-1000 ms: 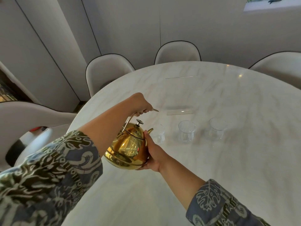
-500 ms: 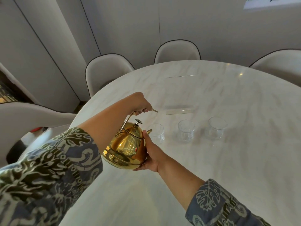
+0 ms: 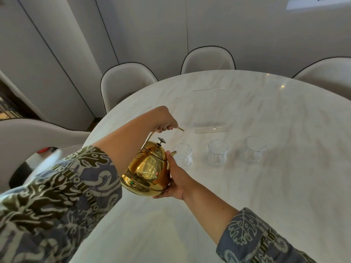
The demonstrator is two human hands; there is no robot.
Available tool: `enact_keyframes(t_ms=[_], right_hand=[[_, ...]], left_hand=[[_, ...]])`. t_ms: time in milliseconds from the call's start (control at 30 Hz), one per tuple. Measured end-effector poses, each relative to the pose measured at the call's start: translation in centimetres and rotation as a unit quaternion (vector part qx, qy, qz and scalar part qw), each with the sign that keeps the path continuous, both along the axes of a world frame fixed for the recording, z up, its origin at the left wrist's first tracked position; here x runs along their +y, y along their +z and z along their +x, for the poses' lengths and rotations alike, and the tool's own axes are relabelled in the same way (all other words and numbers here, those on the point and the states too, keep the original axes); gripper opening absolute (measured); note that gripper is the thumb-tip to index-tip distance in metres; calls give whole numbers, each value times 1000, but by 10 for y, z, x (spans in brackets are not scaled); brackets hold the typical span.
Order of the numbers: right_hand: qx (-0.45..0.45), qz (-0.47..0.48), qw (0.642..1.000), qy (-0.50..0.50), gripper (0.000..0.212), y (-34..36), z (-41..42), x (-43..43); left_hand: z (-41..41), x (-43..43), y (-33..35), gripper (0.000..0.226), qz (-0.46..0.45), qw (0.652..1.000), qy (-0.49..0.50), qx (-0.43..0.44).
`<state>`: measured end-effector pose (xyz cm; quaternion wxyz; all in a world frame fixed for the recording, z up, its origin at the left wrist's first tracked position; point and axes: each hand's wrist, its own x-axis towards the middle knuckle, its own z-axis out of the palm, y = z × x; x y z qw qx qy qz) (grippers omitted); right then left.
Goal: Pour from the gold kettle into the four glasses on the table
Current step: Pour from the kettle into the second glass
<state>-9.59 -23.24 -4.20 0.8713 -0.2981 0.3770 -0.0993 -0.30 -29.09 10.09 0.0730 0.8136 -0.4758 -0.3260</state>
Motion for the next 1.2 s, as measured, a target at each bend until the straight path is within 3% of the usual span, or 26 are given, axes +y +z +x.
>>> enact_keyframes(t_ms=[1200], right_hand=[[-21, 20, 1000, 0, 52, 11, 3, 0]], left_hand=[[-3, -10, 4, 36, 21, 999, -11, -31]])
